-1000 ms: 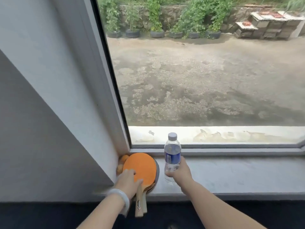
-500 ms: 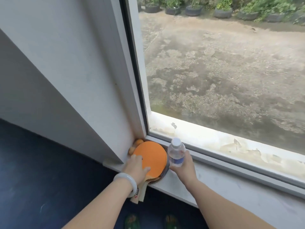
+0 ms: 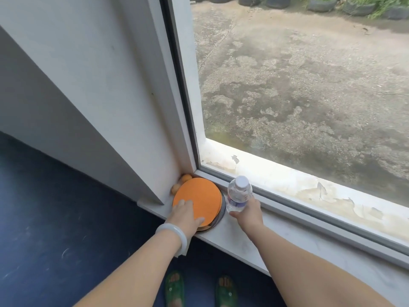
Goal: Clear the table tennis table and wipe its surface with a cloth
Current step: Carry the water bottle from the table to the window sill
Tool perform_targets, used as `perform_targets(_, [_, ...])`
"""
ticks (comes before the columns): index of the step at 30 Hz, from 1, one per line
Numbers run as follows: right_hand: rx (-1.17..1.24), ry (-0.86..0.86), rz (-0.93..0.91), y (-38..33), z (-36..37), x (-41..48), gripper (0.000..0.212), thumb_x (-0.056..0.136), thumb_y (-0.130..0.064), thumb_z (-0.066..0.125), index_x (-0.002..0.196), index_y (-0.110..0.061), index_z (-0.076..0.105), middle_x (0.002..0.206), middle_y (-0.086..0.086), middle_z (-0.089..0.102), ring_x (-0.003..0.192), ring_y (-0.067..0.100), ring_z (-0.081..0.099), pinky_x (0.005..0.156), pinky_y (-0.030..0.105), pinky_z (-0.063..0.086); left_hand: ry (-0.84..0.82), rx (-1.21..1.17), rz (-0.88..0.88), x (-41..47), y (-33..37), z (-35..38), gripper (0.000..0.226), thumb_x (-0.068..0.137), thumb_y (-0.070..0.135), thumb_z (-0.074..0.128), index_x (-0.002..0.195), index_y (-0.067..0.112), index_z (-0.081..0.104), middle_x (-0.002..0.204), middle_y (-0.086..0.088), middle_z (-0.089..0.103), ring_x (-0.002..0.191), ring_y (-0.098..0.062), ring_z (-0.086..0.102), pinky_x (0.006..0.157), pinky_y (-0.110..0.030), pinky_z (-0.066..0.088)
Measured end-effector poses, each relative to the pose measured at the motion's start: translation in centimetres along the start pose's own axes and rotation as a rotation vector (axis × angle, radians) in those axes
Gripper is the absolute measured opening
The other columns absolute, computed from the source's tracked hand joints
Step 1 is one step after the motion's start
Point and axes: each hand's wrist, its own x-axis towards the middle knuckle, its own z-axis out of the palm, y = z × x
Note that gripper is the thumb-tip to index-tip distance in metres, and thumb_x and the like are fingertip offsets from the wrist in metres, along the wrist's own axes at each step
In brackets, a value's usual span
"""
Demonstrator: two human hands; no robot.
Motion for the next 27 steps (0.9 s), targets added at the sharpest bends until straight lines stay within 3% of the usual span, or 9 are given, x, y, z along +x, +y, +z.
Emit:
perform_targets(10, [0.006, -0.002, 0.039, 0.1, -0.8, -0.7, 0.048, 0.083, -0.019, 0.078, 0.119, -0.007, 0.048, 0.125, 0.01, 0.049, 0.096, 0.02, 0.049, 0.082, 0.034, 0.042, 0.01, 0.019, -0.017, 0.2, 0.8, 0.8, 0.053, 0.097, 0.041, 0.055, 0.139, 0.015, 0.038, 0.137, -0.005, 0.037, 0.126, -0.025, 0.04, 0.103, -0.042, 0.042])
perform_targets(15, [-0.064, -0.009, 0.113, 0.1, -0.8, -1.2, 0.051, 0.085, -0.016, 0.073, 0.126, -0.005, 0.044, 0.13, 0.011, 0.048, 0.111, 0.03, 0.054, 0.092, 0.043, 0.048, 0.005, 0.058, -0.012, 0.0, 1.3, 1.3, 0.049, 0.097, 0.041, 0.054, 0.136, 0.015, 0.039, 0.134, -0.004, 0.039, 0.123, -0.025, 0.042, 0.101, -0.041, 0.043])
perform_targets(17, [-0.17, -0.035, 0.175, 0.3, -0.7, -1.3, 0.045, 0.088, -0.012, 0.066, 0.125, -0.003, 0.043, 0.129, 0.013, 0.049, 0.116, 0.032, 0.054, 0.091, 0.04, 0.047, 0.005, 0.062, -0.01, 0.0, 1.5, 1.3, 0.049, 0.097, 0.04, 0.054, 0.137, 0.015, 0.039, 0.134, -0.004, 0.04, 0.123, -0.025, 0.042, 0.1, -0.041, 0.043])
perform_targets(19, [-0.28, -0.118, 0.206, 0.1, -0.8, -1.4, 0.026, 0.089, -0.011, 0.059, 0.114, -0.004, 0.052, 0.115, 0.011, 0.057, 0.104, 0.029, 0.059, 0.083, 0.034, 0.048, 0.007, 0.063, -0.012, 0.0, 1.6, 1.2, 0.05, 0.097, 0.041, 0.054, 0.137, 0.015, 0.038, 0.134, -0.004, 0.04, 0.123, -0.024, 0.042, 0.1, -0.041, 0.043])
perform_targets(20, [-0.35, -0.183, 0.192, -0.2, -0.9, -1.6, 0.008, 0.091, -0.011, 0.055, 0.097, -0.007, 0.055, 0.102, 0.009, 0.057, 0.092, 0.025, 0.059, 0.077, 0.03, 0.047, 0.01, 0.063, -0.014, 0.0, 1.6, 1.2, 0.051, 0.097, 0.041, 0.054, 0.138, 0.015, 0.038, 0.134, -0.004, 0.039, 0.123, -0.024, 0.042, 0.1, -0.041, 0.043])
perform_targets(22, [-0.497, -0.324, 0.108, -1.1, -0.7, -2.0, 0.03, 0.097, -0.016, 0.05, 0.07, -0.014, 0.038, 0.08, 0.003, 0.047, 0.069, 0.017, 0.046, 0.066, 0.024, 0.04, 0.016, 0.059, -0.025, 0.1, 1.6, 1.0, 0.052, 0.097, 0.042, 0.055, 0.138, 0.015, 0.038, 0.135, -0.004, 0.039, 0.123, -0.025, 0.042, 0.1, -0.041, 0.043])
perform_targets(24, [-0.643, -0.438, -0.025, -2.6, -0.3, -2.4, 0.04, 0.101, -0.024, 0.047, 0.066, -0.017, 0.029, 0.075, 0.003, 0.043, 0.064, 0.016, 0.041, 0.058, 0.024, 0.035, 0.025, 0.046, -0.035, 0.0, 1.4, 0.8, 0.054, 0.097, 0.043, 0.055, 0.139, 0.015, 0.037, 0.136, -0.005, 0.039, 0.124, -0.025, 0.041, 0.102, -0.042, 0.042])
perform_targets(27, [-0.678, -0.487, -0.218, -5.1, 0.8, -2.9, 0.027, 0.1, -0.026, 0.048, 0.076, -0.013, 0.05, 0.088, 0.009, 0.057, 0.076, 0.02, 0.049, 0.062, 0.028, 0.036, 0.045, 0.002, -0.059, -0.3, 0.7, 0.4, 0.056, 0.097, 0.043, 0.054, 0.142, 0.014, 0.035, 0.139, -0.006, 0.037, 0.128, -0.025, 0.039, 0.105, -0.042, 0.04])
